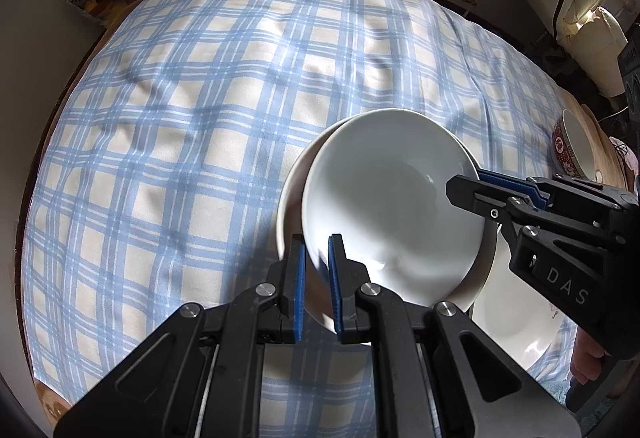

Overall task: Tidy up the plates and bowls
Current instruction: 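Lower the white bowl into the red-patterned bowl with the left tool while the right tool lowers it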

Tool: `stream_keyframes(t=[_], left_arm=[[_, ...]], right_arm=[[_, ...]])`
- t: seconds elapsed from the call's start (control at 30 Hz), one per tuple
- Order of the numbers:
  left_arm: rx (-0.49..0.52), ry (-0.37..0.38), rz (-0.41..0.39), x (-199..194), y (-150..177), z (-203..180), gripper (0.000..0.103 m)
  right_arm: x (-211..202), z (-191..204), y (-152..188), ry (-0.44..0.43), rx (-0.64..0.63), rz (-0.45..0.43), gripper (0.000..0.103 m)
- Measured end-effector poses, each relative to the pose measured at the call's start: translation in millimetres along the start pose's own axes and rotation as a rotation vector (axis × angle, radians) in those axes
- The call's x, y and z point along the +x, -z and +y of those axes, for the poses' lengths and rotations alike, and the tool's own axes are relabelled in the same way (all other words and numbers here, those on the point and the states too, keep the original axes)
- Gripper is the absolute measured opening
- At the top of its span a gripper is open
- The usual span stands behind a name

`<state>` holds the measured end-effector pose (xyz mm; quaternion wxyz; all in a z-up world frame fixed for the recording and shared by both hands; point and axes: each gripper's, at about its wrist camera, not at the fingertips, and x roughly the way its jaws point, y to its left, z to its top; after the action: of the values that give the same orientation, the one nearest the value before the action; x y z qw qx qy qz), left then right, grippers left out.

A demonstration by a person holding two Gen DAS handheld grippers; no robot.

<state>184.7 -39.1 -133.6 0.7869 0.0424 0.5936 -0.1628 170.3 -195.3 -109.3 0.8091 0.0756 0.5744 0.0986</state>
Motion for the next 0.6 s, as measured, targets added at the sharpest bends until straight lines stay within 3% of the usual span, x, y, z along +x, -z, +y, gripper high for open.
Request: stream_keyframes(t=[0.6], left_arm=[[-0.003, 0.014, -0.013, -14, 15, -2, 0.012]], right_arm=[[-6, 8, 9, 0.034, -0.013, 0.038, 0.015]])
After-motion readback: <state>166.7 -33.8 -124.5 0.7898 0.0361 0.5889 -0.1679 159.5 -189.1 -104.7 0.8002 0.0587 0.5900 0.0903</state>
